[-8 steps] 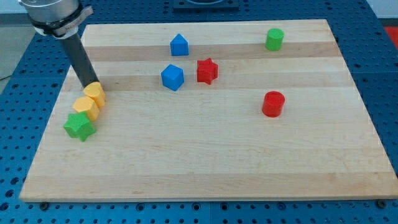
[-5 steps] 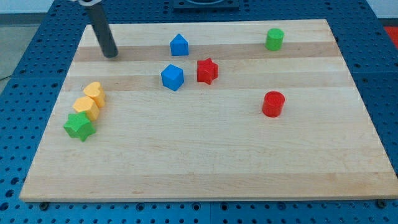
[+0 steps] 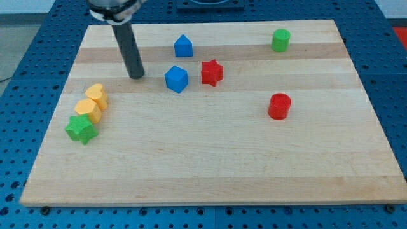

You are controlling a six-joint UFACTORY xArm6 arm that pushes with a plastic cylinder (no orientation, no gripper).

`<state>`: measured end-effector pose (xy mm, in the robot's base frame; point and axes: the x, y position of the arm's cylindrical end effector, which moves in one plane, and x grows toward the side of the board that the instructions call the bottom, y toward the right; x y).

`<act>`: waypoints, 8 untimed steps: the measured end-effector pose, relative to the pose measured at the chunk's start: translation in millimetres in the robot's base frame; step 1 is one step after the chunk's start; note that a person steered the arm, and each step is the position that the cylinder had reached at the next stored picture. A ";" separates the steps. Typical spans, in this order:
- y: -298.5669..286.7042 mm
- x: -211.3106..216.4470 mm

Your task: Move the red star closer to the blue cube

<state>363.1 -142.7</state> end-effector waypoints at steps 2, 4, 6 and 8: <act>60.3 -24.2; 171.2 -40.1; 161.7 -22.1; 132.0 -22.1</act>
